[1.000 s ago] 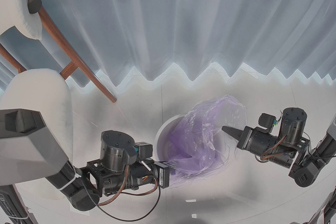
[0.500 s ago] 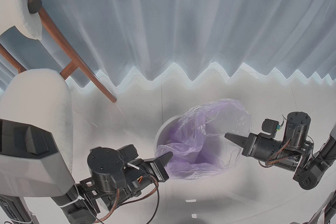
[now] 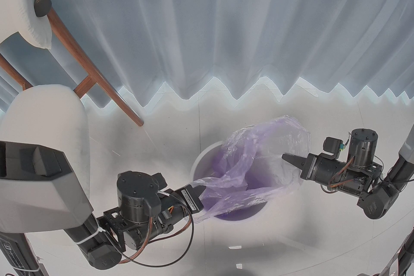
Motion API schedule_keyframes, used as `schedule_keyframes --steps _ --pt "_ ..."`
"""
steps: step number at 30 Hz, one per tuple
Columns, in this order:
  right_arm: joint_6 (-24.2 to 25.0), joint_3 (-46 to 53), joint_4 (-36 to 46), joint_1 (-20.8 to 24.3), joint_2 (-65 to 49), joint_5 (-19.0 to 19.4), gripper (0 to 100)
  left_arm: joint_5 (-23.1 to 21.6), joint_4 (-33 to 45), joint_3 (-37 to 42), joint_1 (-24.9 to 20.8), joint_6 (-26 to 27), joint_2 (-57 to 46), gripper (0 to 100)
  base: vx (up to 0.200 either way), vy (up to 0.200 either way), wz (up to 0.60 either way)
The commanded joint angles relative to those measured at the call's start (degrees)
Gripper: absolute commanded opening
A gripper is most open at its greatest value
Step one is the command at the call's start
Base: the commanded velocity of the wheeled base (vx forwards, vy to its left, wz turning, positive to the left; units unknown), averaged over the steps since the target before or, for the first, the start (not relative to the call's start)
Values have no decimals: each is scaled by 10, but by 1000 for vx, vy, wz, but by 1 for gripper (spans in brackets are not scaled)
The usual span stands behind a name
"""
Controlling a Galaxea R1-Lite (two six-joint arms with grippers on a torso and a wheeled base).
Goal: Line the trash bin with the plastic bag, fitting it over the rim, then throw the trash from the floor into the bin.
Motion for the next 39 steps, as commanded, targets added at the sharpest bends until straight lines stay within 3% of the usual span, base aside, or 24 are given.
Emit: schedule_keyframes --steps 1,2,3,4,5,8,14,22,35,39 --pt "-2 -79 56 -26 42 16 0 -36 155 -76 40 -1 -76 0 0 0 0" --pt "-2 -82 58 -26 42 17 0 -37 162 -78 41 0 -78 0 0 0 0" --pt "-2 -109 94 -26 41 19 0 -44 244 -112 45 3 -95 0 0 0 0" --pt "-2 -109 94 -26 41 19 0 -44 244 -112 45 3 -95 0 0 0 0" --pt "-4 -136 129 -26 41 20 0 -49 320 -148 48 3 -112 0 0 0 0" --pt "-18 -179 166 -31 49 29 0 -51 412 -191 64 5 -122 0 0 0 0" --pt "-75 -254 215 -49 93 49 0 -81 523 -267 94 5 -103 0 0 0 0" --pt "-122 -348 244 -65 157 53 0 -85 572 -346 128 3 -41 0 0 0 0" --pt "-154 -433 244 -99 241 54 0 -80 627 -359 160 5 -8 0 0 0 0" --pt "-154 -436 244 -100 253 73 0 -80 643 -358 166 4 4 0 0 0 0"
